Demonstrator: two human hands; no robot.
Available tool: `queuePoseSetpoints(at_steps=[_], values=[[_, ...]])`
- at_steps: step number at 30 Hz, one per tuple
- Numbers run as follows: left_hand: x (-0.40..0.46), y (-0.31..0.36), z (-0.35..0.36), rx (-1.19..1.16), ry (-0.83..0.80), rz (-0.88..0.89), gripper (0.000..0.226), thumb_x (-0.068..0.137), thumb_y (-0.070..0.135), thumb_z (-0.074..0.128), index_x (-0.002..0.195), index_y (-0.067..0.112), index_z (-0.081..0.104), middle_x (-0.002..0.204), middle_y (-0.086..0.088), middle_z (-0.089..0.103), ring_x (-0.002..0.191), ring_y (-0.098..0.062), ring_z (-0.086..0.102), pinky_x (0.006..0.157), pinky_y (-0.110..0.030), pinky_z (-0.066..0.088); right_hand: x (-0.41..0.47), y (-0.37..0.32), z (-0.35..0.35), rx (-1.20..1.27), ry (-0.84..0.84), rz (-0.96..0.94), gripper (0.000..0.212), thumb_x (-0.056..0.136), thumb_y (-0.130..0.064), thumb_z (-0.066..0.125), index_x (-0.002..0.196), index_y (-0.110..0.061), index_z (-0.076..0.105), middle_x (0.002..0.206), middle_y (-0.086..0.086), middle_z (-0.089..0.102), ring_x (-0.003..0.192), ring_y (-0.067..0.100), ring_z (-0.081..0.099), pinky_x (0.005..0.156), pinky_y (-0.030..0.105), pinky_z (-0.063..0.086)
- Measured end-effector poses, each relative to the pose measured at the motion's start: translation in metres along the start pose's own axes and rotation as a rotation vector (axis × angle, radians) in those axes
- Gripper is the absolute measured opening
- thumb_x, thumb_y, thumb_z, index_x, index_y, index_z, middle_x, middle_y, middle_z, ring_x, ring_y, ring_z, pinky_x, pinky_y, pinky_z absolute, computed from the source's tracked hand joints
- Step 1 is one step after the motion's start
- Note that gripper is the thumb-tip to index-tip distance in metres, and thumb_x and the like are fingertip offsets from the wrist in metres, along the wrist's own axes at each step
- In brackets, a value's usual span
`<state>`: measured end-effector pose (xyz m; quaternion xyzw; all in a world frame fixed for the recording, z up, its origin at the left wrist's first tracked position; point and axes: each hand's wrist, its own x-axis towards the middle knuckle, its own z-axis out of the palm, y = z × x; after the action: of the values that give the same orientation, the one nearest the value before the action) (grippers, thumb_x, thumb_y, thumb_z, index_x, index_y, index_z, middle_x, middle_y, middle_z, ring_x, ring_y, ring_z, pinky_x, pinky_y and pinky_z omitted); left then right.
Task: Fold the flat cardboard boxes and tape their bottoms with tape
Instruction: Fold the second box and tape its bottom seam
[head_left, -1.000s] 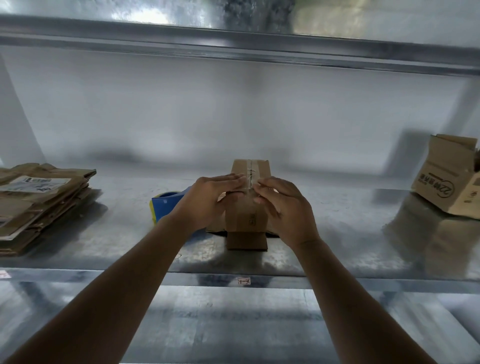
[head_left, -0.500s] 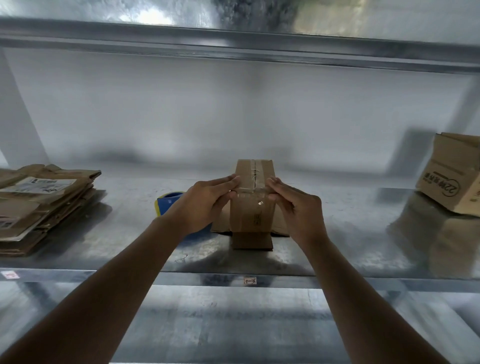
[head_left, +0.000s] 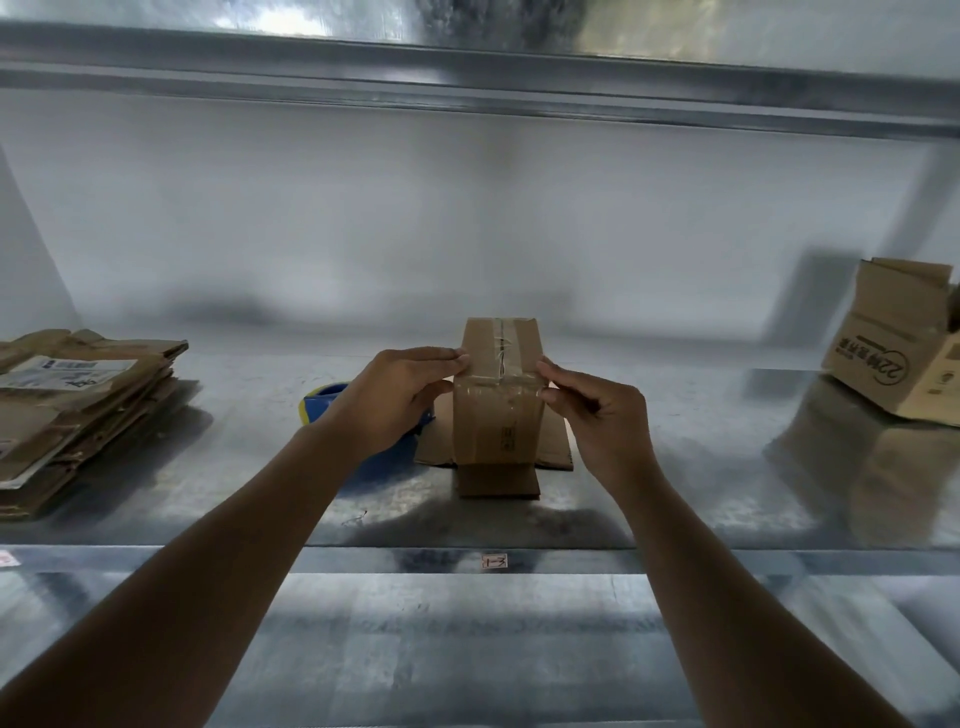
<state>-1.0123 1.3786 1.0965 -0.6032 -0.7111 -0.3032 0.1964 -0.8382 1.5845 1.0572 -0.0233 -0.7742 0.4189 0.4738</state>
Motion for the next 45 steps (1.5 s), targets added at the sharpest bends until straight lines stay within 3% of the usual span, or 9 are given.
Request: queuePoseSetpoints(at_steps=[4,7,10,17,22,27,33,39,45], values=[[-0.003,0.007,0.002,0.056,0.088,-0.023,0.029,0.095,0.007,0.073,0.123,0.008,0.075,0.122,-0.007,0.075,0.111,-0.022,0.072,0.1,-0.026,0.052,-0.006,0.002,0.005,0.225,0.118,0.163,0.036,0.089,0.002,0.076,0.122,-0.011,0.075,0.117,0.002,0.077,0.112,0.022,0.073,0.1,0.043,0.057],[-0.003,0.015,0.006,0.088,0.082,-0.054,0.026,0.1,0.002,0.064,0.123,0.006,0.074,0.116,-0.01,0.077,0.102,-0.028,0.074,0.094,-0.037,0.059,-0.005,0.0,0.007,0.296,0.141,0.207,0.033,0.092,0.006,0.07,0.121,-0.007,0.074,0.116,0.006,0.078,0.111,0.025,0.074,0.096,0.045,0.059],[-0.005,0.023,0.008,0.132,0.042,-0.103,0.03,0.102,0.003,0.057,0.128,0.007,0.07,0.112,-0.01,0.076,0.096,-0.031,0.073,0.089,-0.044,0.06,-0.008,0.0,0.01,0.288,0.143,0.218,0.035,0.092,0.009,0.069,0.12,-0.011,0.075,0.115,0.003,0.078,0.111,0.023,0.074,0.095,0.043,0.06],[-0.012,0.027,0.011,0.071,0.011,-0.206,0.035,0.102,0.003,0.056,0.136,0.003,0.065,0.127,-0.013,0.071,0.114,-0.027,0.067,0.103,-0.025,0.045,-0.011,-0.001,0.021,0.218,0.224,0.244,0.034,0.091,0.008,0.071,0.113,-0.018,0.079,0.114,-0.001,0.078,0.111,0.018,0.073,0.098,0.049,0.059],[0.004,0.034,0.002,-0.127,0.127,-0.417,0.03,0.107,0.017,0.05,0.123,0.014,0.075,0.103,-0.002,0.076,0.095,-0.018,0.07,0.088,-0.026,0.052,0.004,-0.023,0.018,0.07,0.239,0.247,0.027,0.099,-0.007,0.067,0.11,-0.028,0.079,0.112,-0.008,0.077,0.107,0.009,0.072,0.098,0.038,0.058],[0.029,0.04,-0.004,-0.286,-0.005,-0.449,0.044,0.108,0.031,0.052,0.151,0.021,0.051,0.164,0.006,0.039,0.145,-0.015,0.045,0.107,-0.009,0.032,0.026,-0.046,0.024,-0.262,0.002,0.148,0.033,0.108,-0.028,0.054,0.138,-0.02,0.065,0.14,-0.012,0.061,0.127,0.0,0.055,0.105,0.015,0.043],[0.039,0.042,-0.001,-0.131,-0.231,-0.372,0.04,0.112,0.024,0.042,0.147,0.011,0.055,0.153,-0.008,0.052,0.138,-0.023,0.048,0.103,-0.022,0.032,0.037,-0.054,0.025,-0.569,-0.275,0.155,0.031,0.105,-0.029,0.048,0.122,-0.018,0.071,0.115,-0.002,0.064,0.104,0.015,0.059,0.089,0.034,0.053],[0.038,0.031,0.004,-0.108,-0.259,-0.317,0.039,0.11,0.023,0.047,0.142,0.007,0.06,0.147,-0.011,0.057,0.135,-0.025,0.052,0.102,-0.022,0.034,0.063,-0.059,0.021,-0.757,-0.498,0.262,0.043,0.104,-0.037,0.039,0.139,-0.027,0.063,0.138,0.0,0.044,0.133,0.022,0.037,0.107,0.043,0.043],[0.033,0.017,0.012,-0.225,-0.22,-0.299,0.043,0.107,0.03,0.055,0.148,0.019,0.056,0.157,0.005,0.049,0.144,-0.008,0.043,0.104,0.0,0.026,0.085,-0.049,0.029,-0.695,-0.642,0.421,0.047,0.108,-0.041,0.031,0.148,-0.028,0.052,0.168,0.007,0.022,0.158,0.032,0.009,0.125,0.055,0.018]])
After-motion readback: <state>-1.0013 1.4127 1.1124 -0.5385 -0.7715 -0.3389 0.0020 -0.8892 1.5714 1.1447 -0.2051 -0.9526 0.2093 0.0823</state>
